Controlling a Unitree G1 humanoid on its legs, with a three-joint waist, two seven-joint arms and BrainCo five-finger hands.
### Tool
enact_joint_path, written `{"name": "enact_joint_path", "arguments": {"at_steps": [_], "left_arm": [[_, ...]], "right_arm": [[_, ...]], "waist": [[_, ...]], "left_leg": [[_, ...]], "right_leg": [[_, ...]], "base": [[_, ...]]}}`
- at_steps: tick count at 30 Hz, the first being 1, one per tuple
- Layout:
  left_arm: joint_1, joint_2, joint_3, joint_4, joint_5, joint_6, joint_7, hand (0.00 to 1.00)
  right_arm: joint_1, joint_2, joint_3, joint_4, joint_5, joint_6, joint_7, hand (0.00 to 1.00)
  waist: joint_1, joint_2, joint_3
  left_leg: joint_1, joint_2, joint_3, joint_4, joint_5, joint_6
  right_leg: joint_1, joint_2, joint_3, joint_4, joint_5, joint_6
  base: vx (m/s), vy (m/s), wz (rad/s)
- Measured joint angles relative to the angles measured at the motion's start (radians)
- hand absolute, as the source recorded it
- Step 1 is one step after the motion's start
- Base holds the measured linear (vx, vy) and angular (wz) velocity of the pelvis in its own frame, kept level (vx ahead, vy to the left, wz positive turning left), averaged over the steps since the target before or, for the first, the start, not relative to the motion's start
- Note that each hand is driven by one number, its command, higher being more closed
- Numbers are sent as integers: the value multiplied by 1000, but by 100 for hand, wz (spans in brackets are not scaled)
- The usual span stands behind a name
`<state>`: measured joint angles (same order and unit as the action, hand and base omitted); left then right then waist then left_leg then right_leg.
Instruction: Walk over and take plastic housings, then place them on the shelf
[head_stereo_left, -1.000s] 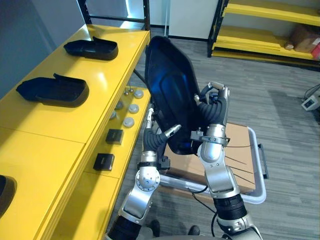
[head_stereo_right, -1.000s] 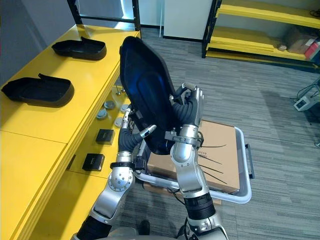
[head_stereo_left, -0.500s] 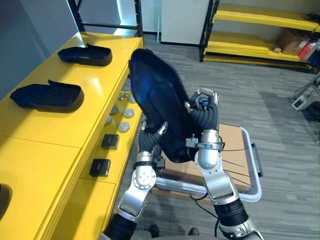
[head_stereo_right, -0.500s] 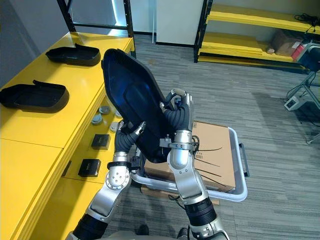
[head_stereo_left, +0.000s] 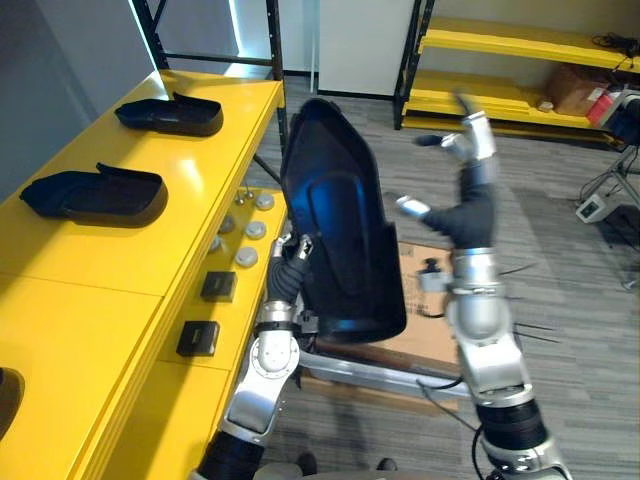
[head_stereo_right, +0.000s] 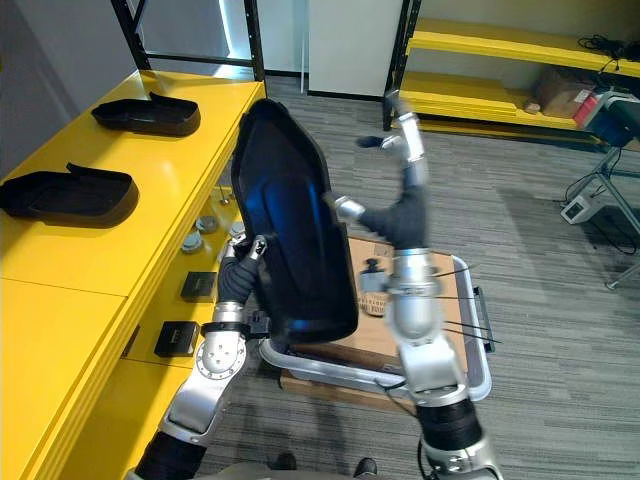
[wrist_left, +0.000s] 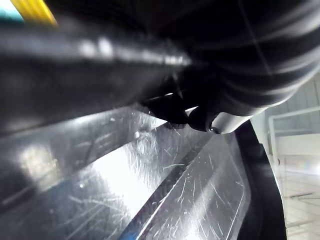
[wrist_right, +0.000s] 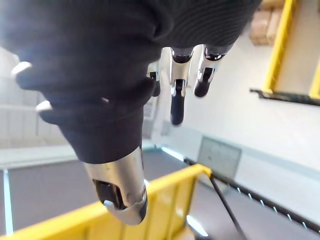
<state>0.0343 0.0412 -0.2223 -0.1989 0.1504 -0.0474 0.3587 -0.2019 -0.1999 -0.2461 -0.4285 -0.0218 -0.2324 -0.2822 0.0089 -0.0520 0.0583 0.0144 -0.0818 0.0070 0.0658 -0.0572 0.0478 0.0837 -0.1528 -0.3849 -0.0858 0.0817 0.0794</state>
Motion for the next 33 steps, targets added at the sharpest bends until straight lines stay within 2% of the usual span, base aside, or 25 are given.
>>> {"name": "enact_joint_path", "arguments": {"at_steps": [3, 5, 8, 9, 12, 16, 19, 25, 28, 32, 33], "left_arm": [[59, -2, 68, -89, -1, -5, -9, 100], [82, -1, 84, -131, -2, -22, -8, 100], [115, -2, 83, -177, -3, -39, -8, 100], [135, -3, 78, -197, -3, -42, -8, 100], [179, -22, 74, -232, -3, -54, -20, 100], [197, -46, 75, -235, -5, -74, -46, 100], [227, -63, 75, -236, -14, -79, -58, 100], [255, -81, 76, -242, -22, -79, -74, 100], [288, -79, 78, -268, -22, -79, -75, 100], [281, -79, 64, -311, -27, -80, -75, 100], [268, -80, 66, -318, -34, -80, -72, 100]], "right_arm": [[98, 25, -190, 53, 97, -35, -20, 0], [175, 57, -275, 141, 128, -35, -61, 0], [267, 86, -305, 299, 176, -26, -88, 0], [313, 100, -305, 382, 186, -20, -88, 0], [402, 167, -304, 597, 224, 33, -67, 0], [476, 252, -256, 823, 266, 73, 10, 0], [488, 264, -175, 980, 264, 113, 70, 0], [486, 267, -74, 1087, 234, 133, 134, 0], [471, 261, -20, 1123, 207, 132, 143, 0], [456, 253, 44, 1161, 194, 132, 146, 0], [442, 249, 56, 1163, 187, 132, 145, 0]], "waist": [[-24, 1, -1], [-28, 2, -1], [-33, 8, -6], [-34, 17, -12], [-42, 43, -27], [-39, 48, -28], [-33, 52, -30], [9, 51, -29], [24, 38, -18], [62, 18, 20], [66, 22, 31]], "left_leg": [[0, 3, 0, -5, 0, 0], [0, 6, 1, -7, 0, 0], [0, 10, 4, -14, 0, 0], [0, 12, 9, -16, 0, 0], [6, 19, 10, -19, -1, 0], [28, 36, 13, -31, -5, -6], [36, 45, 18, -29, -18, -12], [48, 47, -16, -29, -17, -13], [44, 34, -82, -20, -11, -20], [-29, -4, -214, 40, 8, -39], [-66, 8, -156, 43, -24, -25]], "right_leg": [[-2, 3, 0, -1, 0, 0], [-3, 6, 0, -2, 0, 0], [-8, 9, 2, -1, -1, -1], [-12, 10, 3, 0, -2, -2], [-14, 8, 2, 21, -19, -2], [-12, 10, 0, 78, -61, -9], [-12, 13, 0, 105, -81, -12], [6, 12, -28, 123, -97, -12], [22, -4, -88, 157, -127, -8], [23, -53, -248, 240, -185, -2], [22, -68, -310, 259, -195, 0]], "base": [[0, 0, 0], [0, 0, 0], [-1, -3, -4], [1, -10, -7], [2, -3, -1], [-20, -20, 1], [-19, -23, 0], [4, -16, 16], [30, -17, 60], [3, -15, 124], [-99, 15, 169]]}}
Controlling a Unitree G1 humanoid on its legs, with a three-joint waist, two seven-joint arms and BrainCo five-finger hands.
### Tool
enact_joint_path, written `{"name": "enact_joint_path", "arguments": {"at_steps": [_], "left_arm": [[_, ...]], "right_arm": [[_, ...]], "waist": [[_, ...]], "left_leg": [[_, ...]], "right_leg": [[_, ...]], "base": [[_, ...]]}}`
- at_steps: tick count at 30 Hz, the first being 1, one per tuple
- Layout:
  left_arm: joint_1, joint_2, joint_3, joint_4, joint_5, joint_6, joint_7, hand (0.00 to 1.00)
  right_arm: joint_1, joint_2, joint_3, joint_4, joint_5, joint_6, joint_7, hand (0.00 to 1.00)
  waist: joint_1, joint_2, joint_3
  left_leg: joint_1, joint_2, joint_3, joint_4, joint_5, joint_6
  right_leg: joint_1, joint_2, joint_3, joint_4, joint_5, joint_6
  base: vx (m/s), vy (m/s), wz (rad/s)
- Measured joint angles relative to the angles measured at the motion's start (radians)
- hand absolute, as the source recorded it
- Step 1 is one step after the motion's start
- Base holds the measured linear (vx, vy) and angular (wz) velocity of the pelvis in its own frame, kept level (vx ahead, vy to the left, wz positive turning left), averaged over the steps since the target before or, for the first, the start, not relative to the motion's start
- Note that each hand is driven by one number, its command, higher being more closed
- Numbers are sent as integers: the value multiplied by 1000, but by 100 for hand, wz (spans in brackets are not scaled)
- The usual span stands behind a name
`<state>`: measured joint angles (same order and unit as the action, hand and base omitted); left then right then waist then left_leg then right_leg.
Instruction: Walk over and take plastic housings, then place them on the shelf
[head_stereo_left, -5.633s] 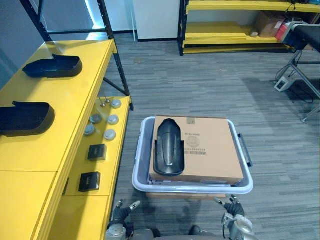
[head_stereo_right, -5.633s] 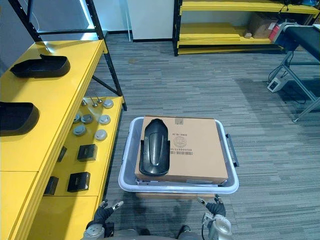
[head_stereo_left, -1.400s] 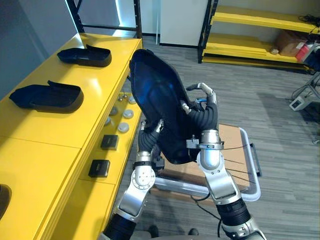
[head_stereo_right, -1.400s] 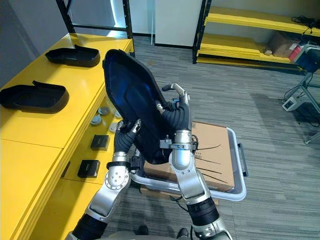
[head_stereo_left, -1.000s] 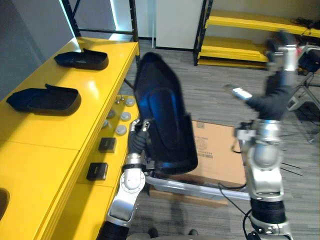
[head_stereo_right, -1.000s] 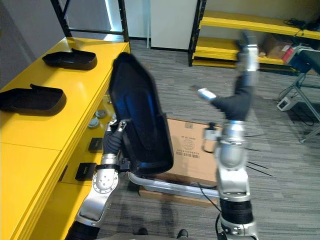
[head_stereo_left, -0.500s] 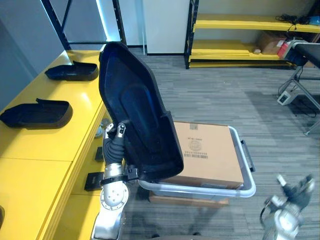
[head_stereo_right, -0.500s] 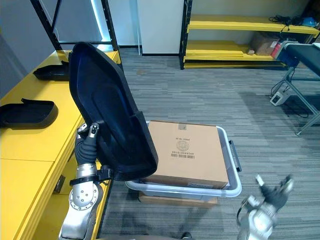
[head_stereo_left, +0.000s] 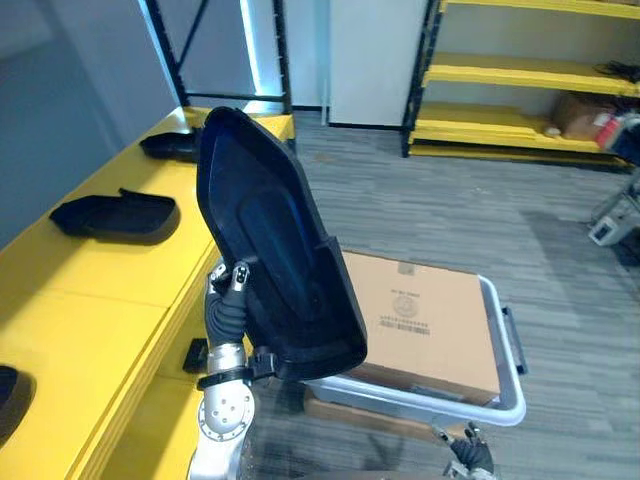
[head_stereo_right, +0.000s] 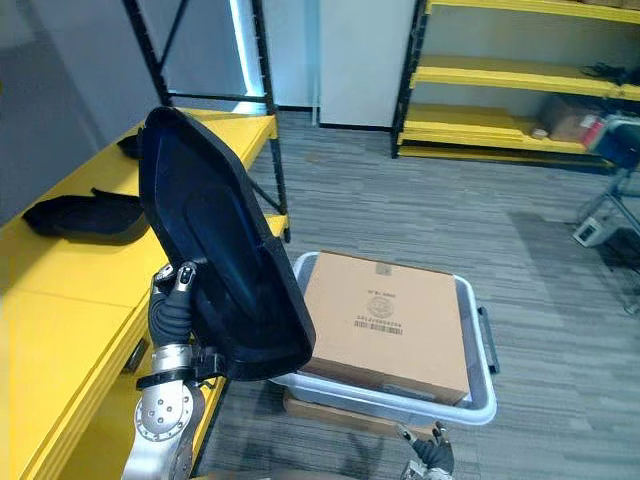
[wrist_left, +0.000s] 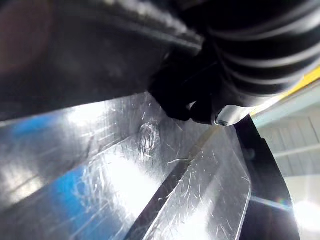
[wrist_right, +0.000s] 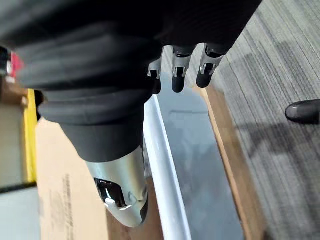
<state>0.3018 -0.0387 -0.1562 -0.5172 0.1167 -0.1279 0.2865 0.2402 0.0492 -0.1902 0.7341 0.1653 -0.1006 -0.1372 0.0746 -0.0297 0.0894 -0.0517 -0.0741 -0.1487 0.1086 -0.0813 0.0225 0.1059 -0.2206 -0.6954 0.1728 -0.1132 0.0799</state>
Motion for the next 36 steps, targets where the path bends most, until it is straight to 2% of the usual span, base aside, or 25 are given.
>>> {"name": "enact_joint_path", "arguments": {"at_steps": [1, 2, 4, 5, 7, 8, 9, 11, 12, 13, 14, 15, 16, 17, 19, 21, 22, 23, 24, 25, 26, 27, 30, 34, 36], "left_arm": [[-5, -1, 5, -7, -6, -2, 2, 100], [-9, -4, 3, -7, -8, -4, 3, 100], [-18, -18, -11, -6, -10, -7, 5, 100], [-24, -18, -26, -5, -15, -10, 4, 100], [-42, -15, -47, 0, -26, -19, 5, 100], [-65, -12, -66, 18, -37, -29, 4, 100], [-76, -11, -79, 26, -39, -31, 4, 100], [-122, -3, -126, 80, -49, -36, -1, 100], [-132, 0, -126, 94, -50, -36, -3, 100], [-142, 6, -131, 114, -58, -35, -3, 100], [-153, 9, -136, 135, -65, -34, -2, 100], [-156, 13, -138, 143, -66, -32, -1, 100], [-164, 32, -142, 152, -66, -33, 1, 100], [-166, 51, -142, 156, -66, -33, 7, 100], [-166, 54, -148, 169, -66, -36, 11, 100], [-169, 52, -161, 187, -66, -37, 19, 100], [-173, 48, -166, 207, -66, -38, 19, 100], [-172, 46, -166, 230, -65, -38, 20, 100], [-172, 45, -166, 243, -65, -38, 21, 100], [-169, 48, -167, 255, -64, -36, 19, 100], [-168, 47, -165, 260, -64, -38, 19, 100], [-144, 31, -162, 260, -64, -35, 21, 100], [-102, 8, -146, 225, -56, -37, 17, 100], [-68, -7, -110, 204, -56, -37, 6, 100], [-56, -6, -97, 204, -56, -37, -2, 100]], "right_arm": [[-16, 0, 12, 1, -2, 0, -4, 0], [-20, -2, 15, 1, -5, 0, -7, 0], [-41, -8, 29, 13, -19, 2, -14, 0], [-39, -9, 49, 14, -21, 3, -14, 0], [-47, -3, 56, 24, -21, 13, -13, 0], [-51, -3, 67, 28, -21, 20, -13, 0], [-51, -4, 69, 30, -21, 21, -13, 0], [-56, -3, 67, 61, -23, 25, -13, 0], [-60, -3, 63, 76, -25, 27, -13, 0], [-70, -3, 60, 88, -34, 37, -13, 0], [-86, -3, 61, 87, -53, 44, -13, 0], [-88, -4, 62, 87, -60, 46, -12, 0], [-89, -11, 67, 85, -64, 47, -12, 0], [-101, -13, 75, 82, -64, 46, -10, 0], [-106, -16, 75, 85, -63, 45, -11, 0], [-103, -17, 75, 84, -63, 41, -11, 0], [-102, -20, 73, 76, -62, 41, -12, 0], [-103, -22, 73, 63, -61, 38, -12, 0], [-102, -22, 73, 60, -60, 34, -13, 0], [-91, -12, 75, 60, -58, 31, -14, 0], [-83, -6, 78, 71, -57, 30, -15, 0], [-77, -26, 83, 67, -57, 37, -13, 0], [-70, -35, 83, 53, -56, 36, -14, 0], [-54, -13, 83, 31, -56, 33, -13, 0], [-45, -8, 82, 31, -56, 32, -14, 0]], "waist": [[-4, -3, 7], [-4, -3, 11], [-6, 20, 10], [-7, 23, 9], [-3, 22, 6], [-7, 25, 3], [-9, 25, 3], [-14, 12, -2], [-14, 11, -3], [-19, 13, -4], [-28, 14, -5], [-35, 17, -4], [-47, 20, -2], [-59, 23, 0], [-61, 23, 0], [-68, 15, -6], [-74, 19, -4], [-88, 20, -3], [-91, 15, -6], [-95, -11, -14], [-87, -32, -13], [-70, -3, -27], [-53, 20, -39], [-32, 18, -40], [-32, 2, -35]], "left_leg": [[-39, 57, 169, 14, -14, 1], [-56, 89, 267, 29, -14, 1], [-77, 219, 634, 99, -14, 1], [-70, 252, 773, 127, -27, 24], [-77, 250, 845, 158, -75, 45], [-81, 249, 879, 184, -107, 39], [-79, 241, 871, 189, -111, 38], [-94, 172, 795, 189, -116, 63], [-94, 158, 778, 194, -124, 72], [-92, 143, 744, 212, -142, 81], [-82, 127, 704, 218, -148, 87], [-70, 121, 680, 209, -149, 89], [-40, 120, 630, 187, -150, 92], [-10, 121, 577, 159, -145, 86], [44, 108, 520, 110, -131, 79], [66, 90, 446, 101, -130, 77], [72, 87, 397, 104, -128, 73], [74, 87, 346, 108, -122, 58], [74, 86, 323, 112, -119, 46], [83, 58, 286, 111, -119, 26], [101, 37, 267, 105, -128, 12], [95, 64, 252, 112, -132, -2], [86, 115, 253, 117, -142, -22], [82, 138, 237, 116, -142, -33], [74, 133, 200, 116, -134, -45]], "right_leg": [[1, -14, -63, 9, -1, 0], [3, -21, -95, 14, -2, 1], [20, -44, -188, 35, -6, 7], [32, -66, -228, 55, -8, 11], [45, -95, -274, 71, -7, 13], [59, -111, -312, 68, -2, 24], [67, -118, -330, 67, 1, 32], [106, -161, -374, 75, 19, 50], [111, -176, -375, 96, 22, 45], [119, -215, -372, 170, 35, 26], [114, -265, -339, 292, 71, -31], [99, -286, -294, 363, 104, -81], [39, -287, -121, 486, 62, -111], [-32, -215, 62, 550, -31, -75], [-118, -109, 257, 549, -113, -56], [-195, -37, 358, 499, -166, -59], [-250, 18, 442, 459, -186, -58], [-284, 72, 532, 398, -185, -44], [-291, 96, 576, 345, -173, -29], [-291, 100, 618, 226, -49, -20], [-291, 75, 609, 208, -21, -10], [-261, 81, 576, 186, -11, -20], [-199, 117, 509, 95, 2, -38], [-150, 142, 479, 30, 23, -49], [-128, 136, 442, 8, 29, -47]], "base": [[-101, 28, 159], [-43, 41, 155], [52, 102, 135], [62, 104, 103], [125, 173, 90], [191, 233, 87], [196, 222, 95], [191, 233, 103], [203, 248, 98], [222, 239, 93], [232, 231, 97], [278, 189, 106], [283, 107, 118], [282, 71, 117], [207, -3, 113], [233, -54, 122], [192, -106, 131], [172, -125, 145], [155, -138, 157], [179, -180, 139], [227, -209, 124], [192, -173, 72], [117, -136, 47], [6, -67, 18], [-23, -17, 57]]}}
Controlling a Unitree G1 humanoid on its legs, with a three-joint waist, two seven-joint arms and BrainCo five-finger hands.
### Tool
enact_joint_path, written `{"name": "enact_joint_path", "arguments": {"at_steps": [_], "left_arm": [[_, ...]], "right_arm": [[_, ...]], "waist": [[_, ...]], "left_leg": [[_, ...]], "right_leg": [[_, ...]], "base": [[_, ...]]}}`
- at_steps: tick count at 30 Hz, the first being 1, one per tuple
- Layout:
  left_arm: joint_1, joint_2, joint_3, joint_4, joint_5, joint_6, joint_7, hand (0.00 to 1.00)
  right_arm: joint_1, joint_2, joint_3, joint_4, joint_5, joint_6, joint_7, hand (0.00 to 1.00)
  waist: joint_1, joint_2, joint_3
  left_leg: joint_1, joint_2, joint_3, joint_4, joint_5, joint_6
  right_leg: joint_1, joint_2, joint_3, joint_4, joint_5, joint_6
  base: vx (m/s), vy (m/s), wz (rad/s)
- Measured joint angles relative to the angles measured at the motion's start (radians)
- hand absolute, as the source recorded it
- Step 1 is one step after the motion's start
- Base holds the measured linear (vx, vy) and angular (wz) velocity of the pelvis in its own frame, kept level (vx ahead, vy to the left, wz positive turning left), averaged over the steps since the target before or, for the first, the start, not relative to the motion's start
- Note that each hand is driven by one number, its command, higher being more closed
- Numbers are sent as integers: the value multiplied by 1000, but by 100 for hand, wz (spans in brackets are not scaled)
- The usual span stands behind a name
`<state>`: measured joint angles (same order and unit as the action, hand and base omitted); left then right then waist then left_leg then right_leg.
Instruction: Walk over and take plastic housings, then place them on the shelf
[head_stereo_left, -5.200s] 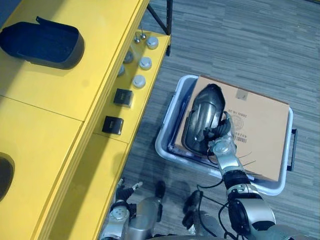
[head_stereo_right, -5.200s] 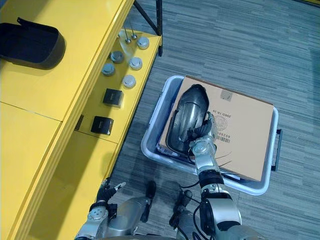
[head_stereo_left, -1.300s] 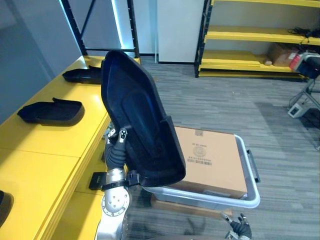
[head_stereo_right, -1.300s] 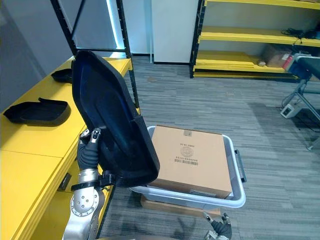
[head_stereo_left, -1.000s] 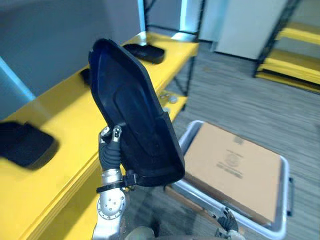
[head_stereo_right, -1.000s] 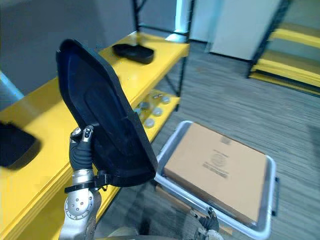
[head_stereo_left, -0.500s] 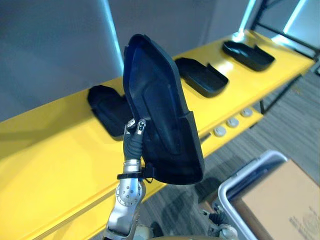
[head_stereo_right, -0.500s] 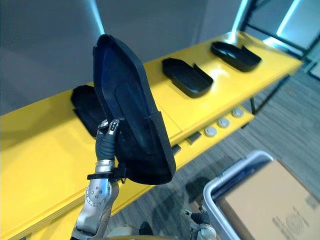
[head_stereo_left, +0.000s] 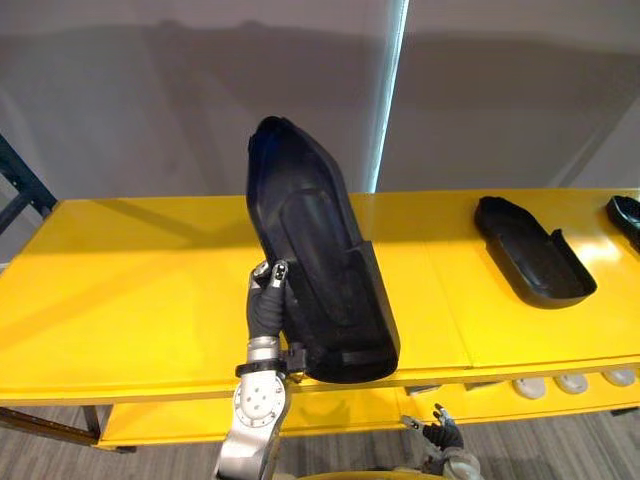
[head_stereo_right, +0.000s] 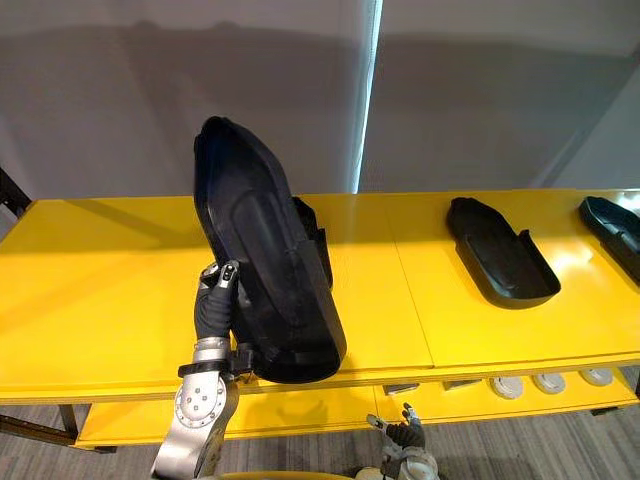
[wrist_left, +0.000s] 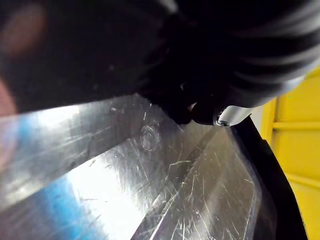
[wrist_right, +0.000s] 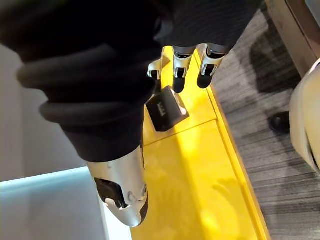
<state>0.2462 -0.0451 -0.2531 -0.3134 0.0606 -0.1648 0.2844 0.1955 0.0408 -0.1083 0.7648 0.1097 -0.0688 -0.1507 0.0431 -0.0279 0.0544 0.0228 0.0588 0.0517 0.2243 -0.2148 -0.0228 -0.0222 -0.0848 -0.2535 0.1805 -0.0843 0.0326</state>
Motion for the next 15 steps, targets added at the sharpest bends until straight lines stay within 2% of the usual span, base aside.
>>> {"name": "enact_joint_path", "arguments": {"at_steps": [1, 3, 4, 5, 6, 7, 10, 11, 12, 13, 14, 15], "left_arm": [[10, 0, 16, 0, 0, 0, 0, 100], [16, -1, 53, 0, 0, 1, 2, 100], [16, -6, 87, -1, 0, 1, 5, 100], [25, -14, 124, -2, -1, 1, 12, 100], [32, -17, 139, -2, -1, 2, 16, 100], [50, -19, 160, -4, -1, 1, 25, 100], [73, -10, 168, -3, -3, 1, 27, 100], [82, -9, 154, -2, -10, 0, 25, 100], [80, -8, 141, 0, -10, 0, 23, 100], [80, -11, 134, 3, -10, 0, 21, 100], [82, -7, 130, 18, -10, 2, 26, 100], [80, -7, 133, 22, -12, 2, 36, 100]], "right_arm": [[7, 1, 0, 0, 0, -1, 0, 0], [13, 1, -8, 1, 2, -1, -1, 0], [14, 1, -18, 1, 3, -3, -1, 0], [9, -1, -19, 2, 3, -3, -1, 0], [5, -2, -19, 3, 3, -2, -1, 0], [-9, -3, -16, 7, 2, -2, -2, 0], [-34, -14, -7, 48, -3, -12, -2, 0], [-35, -26, -11, 69, -4, -9, -2, 0], [-38, -41, -11, 75, -5, -8, -3, 0], [-37, -49, -11, 82, -6, -3, -3, 0], [-30, -44, -25, 111, -1, 6, -1, 0], [-32, -31, -35, 117, -4, 6, -2, 0]], "waist": [[-1, -12, -4], [-1, -26, 1], [-3, -25, 10], [2, -18, 17], [0, -21, 21], [0, -16, 22], [-12, -20, 20], [-35, -14, 17], [-57, -8, 15], [-67, -2, 12], [-86, -24, 5], [-86, -32, 3]], "left_leg": [[-19, -8, -26, 4, 9, -6], [-50, -15, -5, 8, 30, -18], [-60, 9, 74, 21, 22, -11], [-73, 64, 204, 63, 5, 3], [-80, 89, 244, 91, 2, 2], [-89, 136, 299, 156, -15, 10], [-123, 216, 297, 275, -28, 22], [-128, 254, 262, 240, -26, 21], [-127, 269, 236, 186, -20, 14], [-121, 259, 225, 162, -10, -72], [-139, 190, 235, 182, -17, -106], [-158, 178, 233, 204, -31, -93]], "right_leg": [[3, -10, -34, -6, 0, 1], [0, -36, -84, -7, 0, 1], [-2, -51, -103, -6, 0, 2], [-3, -59, -108, -2, 1, 4], [-4, -63, -107, -1, 2, 6], [-13, -77, -91, 9, 3, 8], [-62, -136, -32, 28, 12, 43], [-72, -180, -18, 26, 28, 88], [-75, -210, -19, 20, 47, 121], [-73, -231, -21, 11, 61, 146], [-54, -276, -16, -52, 102, 163], [-47, -265, -24, -59, 110, 177]], "base": [[-36, 3, 83], [-50, 32, 85], [-86, 77, 58], [-89, 92, 44], [-55, 136, 5], [-64, 175, -27], [-74, 228, -34], [-36, 488, 0], [-26, 555, 17], [-15, 533, 34], [27, 452, 24], [67, 364, 24]]}}
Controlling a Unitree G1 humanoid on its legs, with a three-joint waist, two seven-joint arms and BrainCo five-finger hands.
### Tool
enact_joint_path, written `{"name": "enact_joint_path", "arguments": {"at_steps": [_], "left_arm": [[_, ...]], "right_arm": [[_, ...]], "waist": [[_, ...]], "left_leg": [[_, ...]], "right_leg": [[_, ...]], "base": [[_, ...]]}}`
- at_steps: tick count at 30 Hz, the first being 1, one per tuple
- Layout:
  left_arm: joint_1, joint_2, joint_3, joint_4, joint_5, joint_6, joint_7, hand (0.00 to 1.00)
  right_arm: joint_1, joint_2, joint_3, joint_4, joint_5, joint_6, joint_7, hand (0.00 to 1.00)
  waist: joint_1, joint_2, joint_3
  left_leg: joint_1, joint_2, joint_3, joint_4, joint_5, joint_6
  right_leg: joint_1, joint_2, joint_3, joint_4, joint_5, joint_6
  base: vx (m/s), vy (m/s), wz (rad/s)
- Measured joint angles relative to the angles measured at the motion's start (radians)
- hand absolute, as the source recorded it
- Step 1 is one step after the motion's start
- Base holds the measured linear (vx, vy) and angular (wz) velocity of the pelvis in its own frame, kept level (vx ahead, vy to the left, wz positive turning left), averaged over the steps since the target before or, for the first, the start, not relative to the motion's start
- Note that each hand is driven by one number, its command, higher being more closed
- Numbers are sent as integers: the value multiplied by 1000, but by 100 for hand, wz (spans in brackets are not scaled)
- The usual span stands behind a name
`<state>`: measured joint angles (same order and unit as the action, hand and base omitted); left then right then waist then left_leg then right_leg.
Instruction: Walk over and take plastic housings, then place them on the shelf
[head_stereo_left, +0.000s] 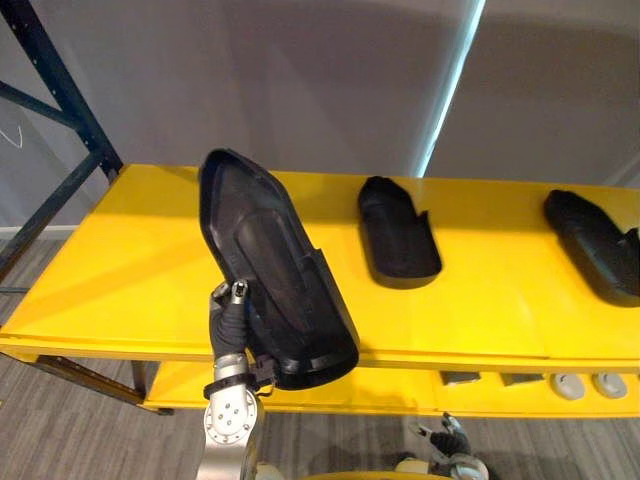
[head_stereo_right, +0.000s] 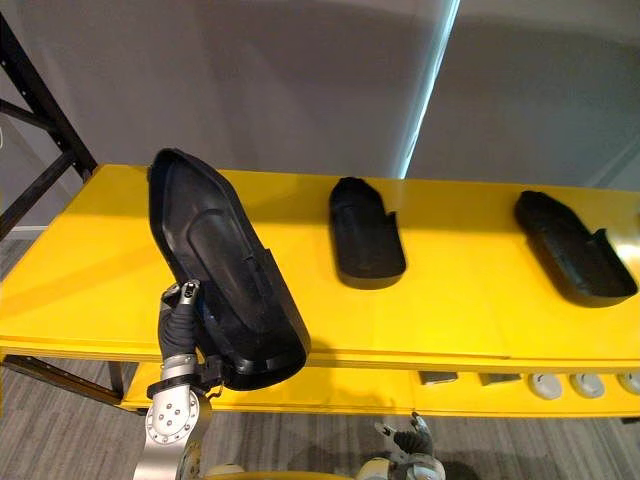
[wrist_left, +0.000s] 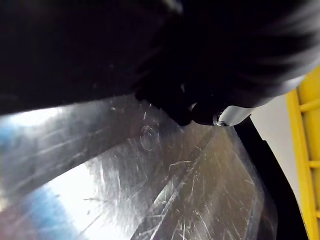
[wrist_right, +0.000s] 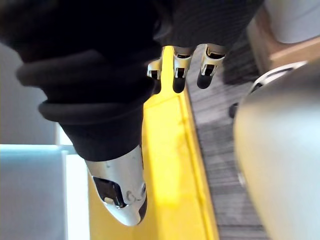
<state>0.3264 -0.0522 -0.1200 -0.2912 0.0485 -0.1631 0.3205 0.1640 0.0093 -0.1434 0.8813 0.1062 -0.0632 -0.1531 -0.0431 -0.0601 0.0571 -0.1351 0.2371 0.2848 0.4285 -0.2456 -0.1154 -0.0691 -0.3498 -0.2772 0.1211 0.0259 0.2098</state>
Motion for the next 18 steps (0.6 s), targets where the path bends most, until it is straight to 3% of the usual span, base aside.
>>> {"name": "enact_joint_path", "arguments": {"at_steps": [1, 2, 3, 4, 5, 6, 7, 8, 9, 10, 11, 12, 13, 14, 16, 18], "left_arm": [[-4, 2, 0, 5, 0, 0, 4, 100], [-14, 6, -7, 26, 0, 0, 8, 100], [-17, 14, -12, 32, 0, 0, 7, 100], [-21, 33, -28, 38, 1, 0, 7, 100], [-24, 49, -44, 39, 2, 0, -1, 100], [-25, 51, -46, 37, 2, 0, -10, 100], [-20, 50, -45, 33, 2, -1, -18, 100], [-19, 48, -41, 34, 2, 0, -19, 100], [-20, 46, -41, 34, 2, 0, -23, 100], [-20, 37, -43, 29, 4, 0, -36, 100], [-22, 29, -46, 25, 5, 0, -37, 100], [-23, 22, -47, 25, 5, 0, -37, 100], [-25, 10, -54, 25, 7, 0, -35, 100], [-29, -1, -65, 28, 15, 2, -35, 100], [-31, -5, -76, 22, 36, 6, -39, 100], [-33, -6, -77, 14, 42, 7, -39, 100]], "right_arm": [[2, 7, -1, 3, 0, 0, 0, 0], [6, 11, -4, 2, -4, 0, 1, 0], [4, 13, -4, 1, -6, 0, 2, 0], [3, 12, -4, -3, -12, -2, 2, 0], [-8, 5, -3, -3, -29, 1, 2, 0], [-16, 5, -2, -5, -33, 2, 2, 0], [-30, 1, 1, -16, -41, 2, 3, 0], [-31, 5, 6, -45, -41, 1, 5, 0], [-28, 7, 7, -54, -41, -2, 6, 0], [-20, 14, 7, -66, -41, -3, 10, 0], [-15, 22, 6, -71, -39, -7, 13, 0], [-14, 22, 6, -71, -39, -7, 14, 0], [-10, 22, 10, -71, -38, -6, 19, 0], [-3, 19, 18, -72, -38, -6, 20, 0], [2, 2, 20, -75, -37, -6, 20, 0], [11, 11, 20, -78, -37, -5, 20, 0]], "waist": [[0, -5, -1], [10, -3, 3], [9, 5, 8], [8, 8, 11], [16, 15, 12], [25, 13, 11], [41, 36, 28], [36, 34, 33], [31, 33, 34], [29, 31, 36], [30, 30, 35], [30, 29, 35], [30, 19, 36], [29, 18, 39], [30, 39, 48], [34, 31, 44]], "left_leg": [[-13, -8, -9, 17, -4, 0], [-24, -16, -10, 64, -25, 12], [-22, -17, -9, 78, -36, 22], [-11, -24, 1, 82, -49, 33], [11, -30, 35, 65, -65, 50], [22, -33, 57, 58, -67, 55], [52, -43, 116, 21, -63, 80], [74, -50, 135, 0, -63, 105], [83, -59, 139, -9, -62, 112], [100, -74, 145, -22, -66, 123], [112, -95, 144, -35, -67, 136], [111, -106, 145, -43, -63, 142], [108, -141, 143, -67, -42, 140], [105, -159, 135, -76, -35, 143], [107, -163, 112, -90, -18, 143], [124, -167, 99, -115, -2, 143]], "right_leg": [[14, 15, -9, -4, 18, -6], [35, 11, -53, -32, 90, -28], [41, 8, -51, -31, 115, -36], [41, -2, -52, -19, 140, -66], [14, -10, -65, 7, 186, -136], [-3, -12, -83, 20, 217, -178], [-39, -15, -120, 69, 218, -219], [-71, 0, -101, 235, 73, -154], [-81, 24, -81, 313, -8, -127], [-81, 103, -36, 412, -155, -127], [-74, 170, 20, 441, -237, -120], [-71, 207, 50, 441, -269, -122], [-56, 256, 101, 391, -317, -177], [-31, 260, 115, 330, -334, -202], [1, 263, 88, 286, -309, -197], [26, 264, 72, 253, -296, -200]], "base": [[127, 279, 3], [78, 230, 2], [33, 276, -3], [-65, 353, -18], [-73, 349, -37], [-88, 350, -90], [-156, 295, -83], [-146, 251, -70], [-142, 221, -27], [-54, 111, -19], [-35, 92, -15], [-26, 54, 5], [-13, 26, 22], [-18, 28, 27], [23, 37, 35], [46, -3, 28]]}}
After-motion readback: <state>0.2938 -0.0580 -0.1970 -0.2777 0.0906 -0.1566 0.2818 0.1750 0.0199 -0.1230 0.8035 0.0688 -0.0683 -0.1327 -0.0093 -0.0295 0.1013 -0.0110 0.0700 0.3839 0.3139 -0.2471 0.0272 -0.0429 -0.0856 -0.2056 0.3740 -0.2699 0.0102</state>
